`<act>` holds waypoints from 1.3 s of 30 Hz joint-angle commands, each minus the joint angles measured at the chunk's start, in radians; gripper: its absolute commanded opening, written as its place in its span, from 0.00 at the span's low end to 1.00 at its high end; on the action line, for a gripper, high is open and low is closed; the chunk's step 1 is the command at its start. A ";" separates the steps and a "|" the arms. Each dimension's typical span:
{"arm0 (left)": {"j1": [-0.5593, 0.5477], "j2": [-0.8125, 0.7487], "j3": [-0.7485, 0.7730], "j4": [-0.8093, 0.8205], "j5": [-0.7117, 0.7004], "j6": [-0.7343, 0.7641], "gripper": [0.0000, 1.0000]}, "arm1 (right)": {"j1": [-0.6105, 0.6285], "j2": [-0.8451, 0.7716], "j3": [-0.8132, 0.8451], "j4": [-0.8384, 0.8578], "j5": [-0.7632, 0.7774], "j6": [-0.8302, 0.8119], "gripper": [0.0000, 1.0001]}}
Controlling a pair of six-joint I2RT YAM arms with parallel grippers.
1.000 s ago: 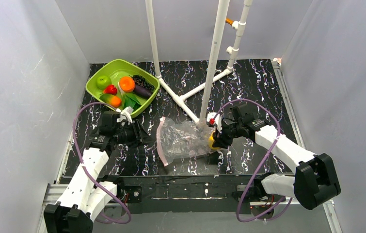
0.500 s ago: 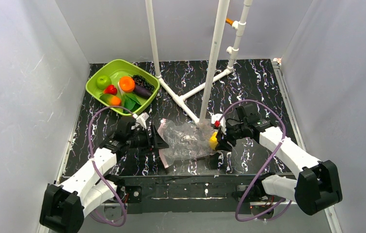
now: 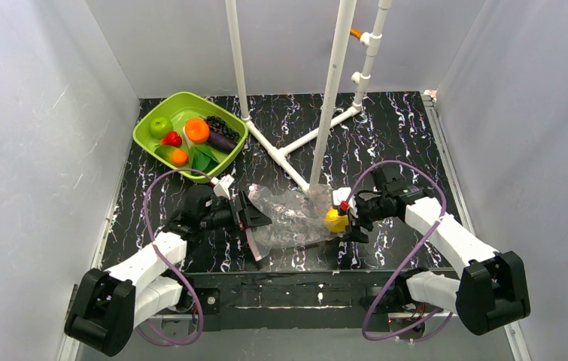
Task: Open the zip-top bag and remove the fake food
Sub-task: Pick up the fake fruit from the zipper food storage bag.
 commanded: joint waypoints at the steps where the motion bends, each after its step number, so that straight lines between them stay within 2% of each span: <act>1: -0.010 0.013 0.001 0.077 0.057 0.003 0.98 | -0.014 -0.018 -0.015 -0.026 0.012 -0.092 0.84; 5: -0.030 0.032 0.006 0.087 0.049 0.000 0.93 | -0.014 -0.010 -0.037 0.030 0.077 -0.081 0.85; 11: -0.056 0.093 0.014 0.123 0.044 -0.016 0.72 | -0.015 0.013 -0.042 0.081 0.158 -0.125 0.87; 17: -0.060 0.104 0.020 0.096 0.025 -0.004 0.68 | -0.015 0.012 -0.013 0.015 0.190 -0.316 0.92; 22: -0.060 0.085 0.012 0.106 0.015 -0.010 0.71 | -0.016 0.087 0.007 -0.004 0.207 -0.386 0.93; 25: -0.060 0.021 0.013 0.088 0.009 -0.008 0.81 | -0.014 0.102 -0.010 0.032 0.189 -0.385 0.91; 28: -0.059 -0.056 0.026 0.036 -0.014 0.015 0.93 | -0.014 0.113 -0.024 0.061 0.186 -0.380 0.85; 31: -0.055 -0.103 0.042 -0.002 -0.013 0.034 0.98 | -0.010 0.126 -0.020 0.068 0.167 -0.363 0.78; 34: -0.027 -0.214 0.129 -0.276 -0.078 0.161 0.98 | -0.008 0.127 -0.029 0.077 0.163 -0.353 0.74; 38: -0.005 -0.377 0.307 -0.753 -0.359 0.331 0.98 | -0.008 0.120 -0.048 0.095 0.171 -0.353 0.73; 39: -0.003 -0.401 0.335 -0.817 -0.422 0.346 0.98 | -0.008 0.122 -0.047 0.096 0.171 -0.352 0.73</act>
